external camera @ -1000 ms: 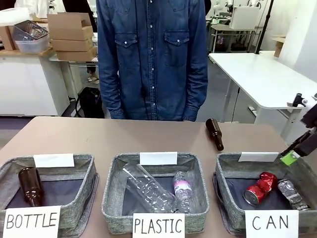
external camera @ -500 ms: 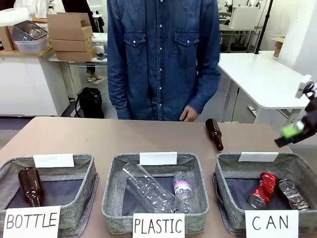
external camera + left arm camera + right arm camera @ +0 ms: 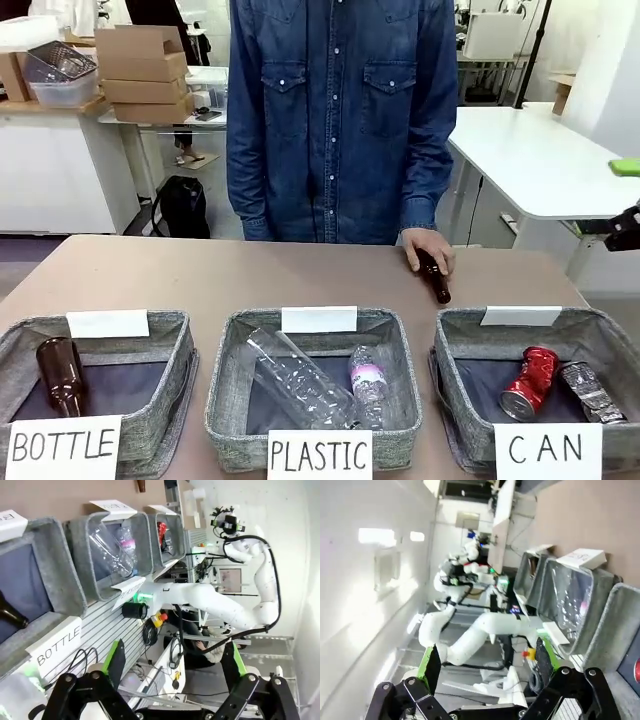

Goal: Sort the can waste into the basket.
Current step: Pick up the can waste from the table and place it in the right Fabric basket.

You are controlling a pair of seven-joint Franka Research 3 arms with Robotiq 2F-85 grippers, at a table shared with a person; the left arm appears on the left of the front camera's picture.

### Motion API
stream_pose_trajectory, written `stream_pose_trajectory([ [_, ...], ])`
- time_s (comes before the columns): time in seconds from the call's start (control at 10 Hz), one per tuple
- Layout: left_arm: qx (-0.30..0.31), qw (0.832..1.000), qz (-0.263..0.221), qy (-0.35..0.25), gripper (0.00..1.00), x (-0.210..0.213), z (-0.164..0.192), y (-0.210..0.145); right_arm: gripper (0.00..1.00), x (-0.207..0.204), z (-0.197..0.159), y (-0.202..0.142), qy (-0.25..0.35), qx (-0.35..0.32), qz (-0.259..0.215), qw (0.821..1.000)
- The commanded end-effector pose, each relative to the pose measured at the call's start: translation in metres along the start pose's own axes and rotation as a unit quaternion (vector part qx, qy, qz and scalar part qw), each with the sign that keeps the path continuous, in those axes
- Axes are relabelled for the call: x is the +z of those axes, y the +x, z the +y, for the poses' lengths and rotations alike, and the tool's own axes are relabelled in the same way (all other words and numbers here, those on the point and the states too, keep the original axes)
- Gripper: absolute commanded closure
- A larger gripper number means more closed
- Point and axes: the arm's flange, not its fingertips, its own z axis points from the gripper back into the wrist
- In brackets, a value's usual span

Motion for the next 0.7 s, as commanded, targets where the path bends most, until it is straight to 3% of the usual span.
stream_pose_trajectory([
  [0.0, -0.005, 1.0, -0.013, -0.017, 0.0, 0.0063, -0.0018, 0.0003, 0.0, -0.0068, 0.0, -0.0004, -0.031, 0.032, 0.044, 0.998],
  [0.6, -0.005, 1.0, -0.013, -0.017, 0.0, 0.0063, -0.0018, 0.0003, 0.0, -0.0068, 0.0, -0.0004, -0.031, 0.032, 0.044, 0.998],
])
